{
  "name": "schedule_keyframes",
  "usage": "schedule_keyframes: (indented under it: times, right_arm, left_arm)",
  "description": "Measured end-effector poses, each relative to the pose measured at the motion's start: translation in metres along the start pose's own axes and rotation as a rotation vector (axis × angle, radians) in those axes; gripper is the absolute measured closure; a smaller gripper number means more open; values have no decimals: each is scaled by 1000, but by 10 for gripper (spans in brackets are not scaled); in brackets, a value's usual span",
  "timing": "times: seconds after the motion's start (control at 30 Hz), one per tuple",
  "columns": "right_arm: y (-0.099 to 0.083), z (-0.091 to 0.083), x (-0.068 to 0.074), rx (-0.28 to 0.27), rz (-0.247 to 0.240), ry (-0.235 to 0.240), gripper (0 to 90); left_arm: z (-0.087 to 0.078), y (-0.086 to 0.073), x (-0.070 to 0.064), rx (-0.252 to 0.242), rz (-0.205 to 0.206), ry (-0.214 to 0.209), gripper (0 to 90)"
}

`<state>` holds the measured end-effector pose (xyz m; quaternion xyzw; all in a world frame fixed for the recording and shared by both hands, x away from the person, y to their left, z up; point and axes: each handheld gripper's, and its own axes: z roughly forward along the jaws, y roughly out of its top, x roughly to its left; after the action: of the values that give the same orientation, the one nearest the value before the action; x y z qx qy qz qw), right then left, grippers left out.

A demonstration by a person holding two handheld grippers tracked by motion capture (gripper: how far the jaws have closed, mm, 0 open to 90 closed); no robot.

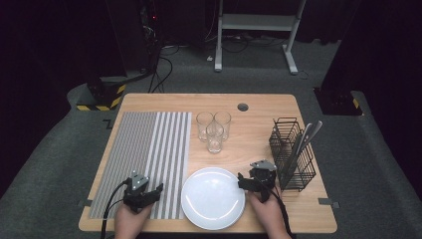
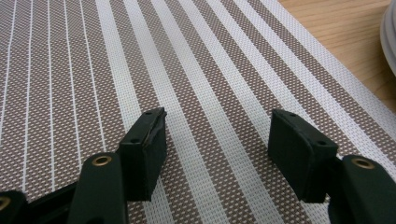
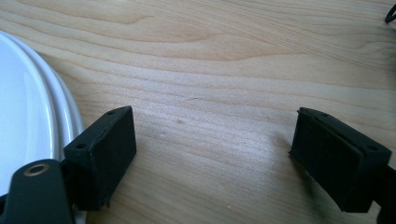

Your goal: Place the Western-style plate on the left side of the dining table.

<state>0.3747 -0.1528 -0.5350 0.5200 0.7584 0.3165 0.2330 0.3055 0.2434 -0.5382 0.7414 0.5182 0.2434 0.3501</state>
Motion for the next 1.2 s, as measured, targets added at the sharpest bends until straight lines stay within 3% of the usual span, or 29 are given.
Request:
schedule_keyframes:
  times: [1.2]
  right_arm:
    - [0, 0, -1, -4, 1, 4, 154]
  left_arm:
    - [0, 0, -1, -2, 3, 10, 382]
